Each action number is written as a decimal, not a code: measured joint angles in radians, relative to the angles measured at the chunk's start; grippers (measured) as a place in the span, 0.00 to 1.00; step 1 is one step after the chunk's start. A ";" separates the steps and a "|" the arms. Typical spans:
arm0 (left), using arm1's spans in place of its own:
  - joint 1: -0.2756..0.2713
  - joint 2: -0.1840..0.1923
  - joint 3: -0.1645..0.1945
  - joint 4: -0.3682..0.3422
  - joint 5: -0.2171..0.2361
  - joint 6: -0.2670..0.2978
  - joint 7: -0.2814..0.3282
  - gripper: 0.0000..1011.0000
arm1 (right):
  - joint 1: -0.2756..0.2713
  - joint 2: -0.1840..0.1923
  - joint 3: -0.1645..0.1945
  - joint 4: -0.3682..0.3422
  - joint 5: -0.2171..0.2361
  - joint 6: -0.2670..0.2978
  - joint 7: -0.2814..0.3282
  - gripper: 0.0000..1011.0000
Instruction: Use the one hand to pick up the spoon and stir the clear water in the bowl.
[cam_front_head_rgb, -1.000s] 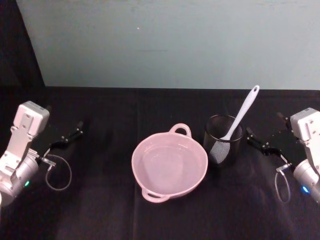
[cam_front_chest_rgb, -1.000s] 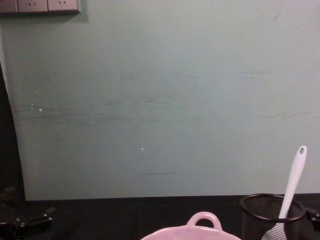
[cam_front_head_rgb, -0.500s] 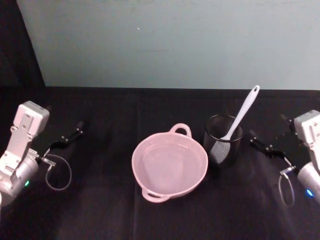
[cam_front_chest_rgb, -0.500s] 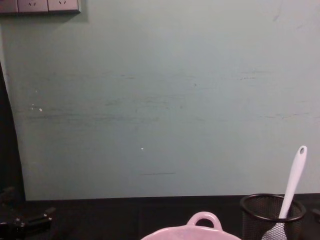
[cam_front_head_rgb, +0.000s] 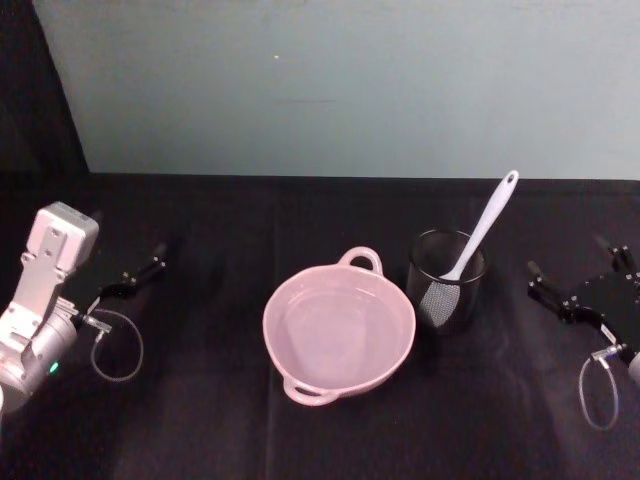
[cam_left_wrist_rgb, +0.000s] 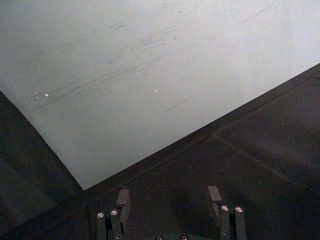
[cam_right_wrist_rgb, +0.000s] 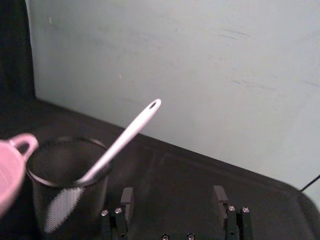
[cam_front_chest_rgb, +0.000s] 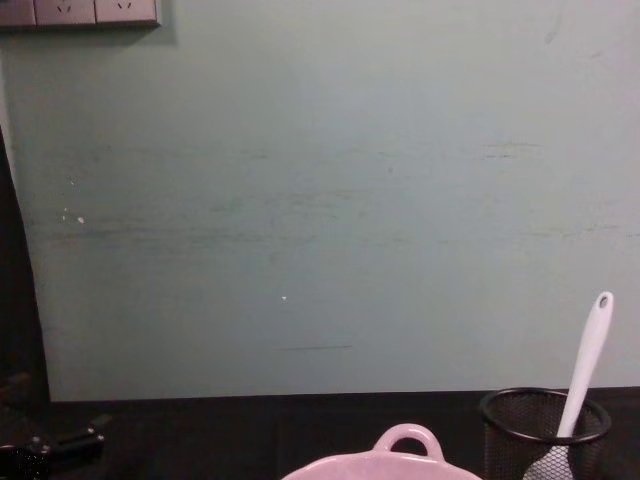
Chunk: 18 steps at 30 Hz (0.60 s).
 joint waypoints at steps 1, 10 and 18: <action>0.000 0.000 0.000 0.000 0.000 0.000 0.000 0.99 | 0.000 0.000 0.000 0.000 0.000 0.000 0.000 0.99; 0.000 0.000 0.000 0.000 0.000 0.000 0.000 0.99 | -0.004 -0.054 0.078 -0.006 0.260 0.012 0.191 0.99; 0.000 0.000 0.000 0.000 0.000 0.000 0.000 0.99 | 0.101 -0.127 0.096 0.107 0.451 0.114 0.380 0.99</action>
